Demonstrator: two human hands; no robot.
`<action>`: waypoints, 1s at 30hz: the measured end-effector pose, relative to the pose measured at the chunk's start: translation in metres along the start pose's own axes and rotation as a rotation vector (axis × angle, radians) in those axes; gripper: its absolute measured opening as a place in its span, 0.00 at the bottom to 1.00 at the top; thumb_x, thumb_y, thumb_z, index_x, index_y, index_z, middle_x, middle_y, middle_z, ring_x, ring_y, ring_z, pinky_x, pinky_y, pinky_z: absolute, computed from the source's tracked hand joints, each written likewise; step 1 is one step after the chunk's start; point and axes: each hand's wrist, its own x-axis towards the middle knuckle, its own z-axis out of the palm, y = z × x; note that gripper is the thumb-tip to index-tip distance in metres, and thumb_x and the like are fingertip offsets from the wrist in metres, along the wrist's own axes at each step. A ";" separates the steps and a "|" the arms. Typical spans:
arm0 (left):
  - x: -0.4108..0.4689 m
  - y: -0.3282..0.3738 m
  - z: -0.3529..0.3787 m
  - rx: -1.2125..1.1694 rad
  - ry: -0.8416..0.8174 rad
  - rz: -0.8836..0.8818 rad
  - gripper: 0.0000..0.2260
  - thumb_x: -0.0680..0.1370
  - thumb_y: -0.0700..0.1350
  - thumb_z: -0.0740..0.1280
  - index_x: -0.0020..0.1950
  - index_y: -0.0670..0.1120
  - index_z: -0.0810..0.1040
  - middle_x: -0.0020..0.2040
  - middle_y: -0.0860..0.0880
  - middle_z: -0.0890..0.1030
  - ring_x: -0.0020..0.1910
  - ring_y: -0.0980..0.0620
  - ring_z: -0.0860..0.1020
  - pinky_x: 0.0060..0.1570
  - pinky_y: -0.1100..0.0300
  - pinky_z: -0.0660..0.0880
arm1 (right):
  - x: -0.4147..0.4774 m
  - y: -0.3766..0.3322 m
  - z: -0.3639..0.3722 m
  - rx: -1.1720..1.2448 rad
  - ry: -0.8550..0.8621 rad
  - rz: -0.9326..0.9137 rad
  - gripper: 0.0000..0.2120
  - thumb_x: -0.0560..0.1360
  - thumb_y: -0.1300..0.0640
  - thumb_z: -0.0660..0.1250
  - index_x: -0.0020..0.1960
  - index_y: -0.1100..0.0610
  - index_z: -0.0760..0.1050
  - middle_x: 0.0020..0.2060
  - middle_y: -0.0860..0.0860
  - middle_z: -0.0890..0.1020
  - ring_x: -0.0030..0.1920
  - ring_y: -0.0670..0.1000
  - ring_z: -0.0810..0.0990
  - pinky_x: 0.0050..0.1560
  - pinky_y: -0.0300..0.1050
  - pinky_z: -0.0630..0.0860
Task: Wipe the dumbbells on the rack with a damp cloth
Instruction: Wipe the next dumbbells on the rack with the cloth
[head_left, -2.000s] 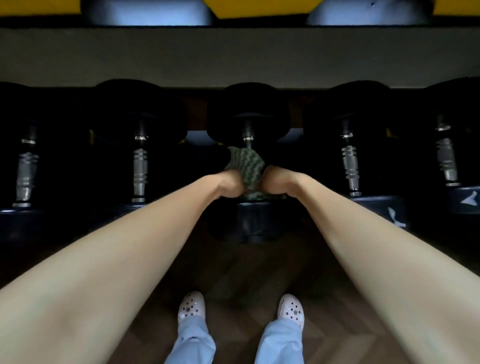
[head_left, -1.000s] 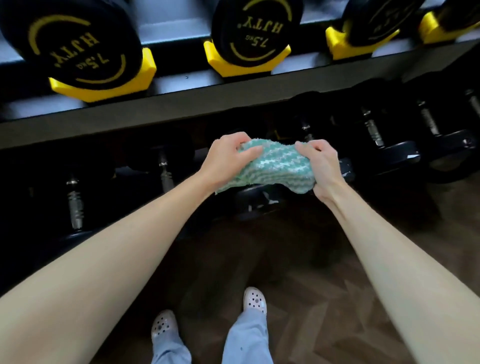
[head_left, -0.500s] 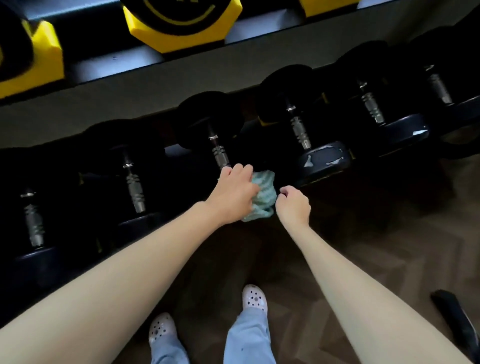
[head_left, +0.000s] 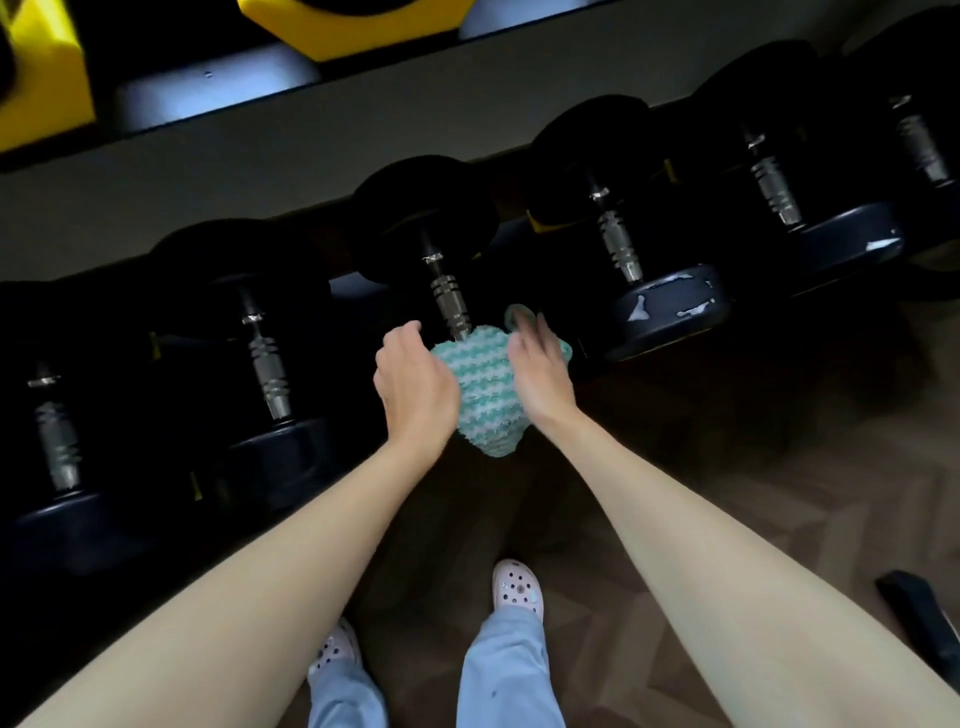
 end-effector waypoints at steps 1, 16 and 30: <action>0.003 0.000 0.001 -0.102 0.034 -0.092 0.20 0.79 0.34 0.53 0.71 0.41 0.62 0.69 0.44 0.66 0.68 0.46 0.63 0.67 0.54 0.59 | -0.004 -0.002 0.004 -0.119 0.025 -0.037 0.23 0.82 0.59 0.46 0.77 0.55 0.48 0.77 0.55 0.49 0.76 0.54 0.45 0.74 0.48 0.44; 0.013 -0.048 -0.008 -0.309 0.123 -0.326 0.17 0.79 0.34 0.52 0.68 0.41 0.65 0.68 0.43 0.69 0.66 0.46 0.68 0.64 0.52 0.65 | -0.029 -0.010 0.048 -0.877 0.093 -0.524 0.29 0.75 0.39 0.59 0.74 0.42 0.58 0.76 0.54 0.54 0.73 0.67 0.49 0.68 0.71 0.45; 0.000 -0.045 0.005 -0.300 0.067 -0.003 0.17 0.80 0.35 0.54 0.68 0.42 0.67 0.65 0.46 0.68 0.61 0.54 0.70 0.56 0.65 0.64 | 0.002 0.001 0.013 0.247 0.293 0.102 0.20 0.83 0.54 0.48 0.68 0.60 0.67 0.68 0.57 0.70 0.69 0.55 0.66 0.67 0.48 0.62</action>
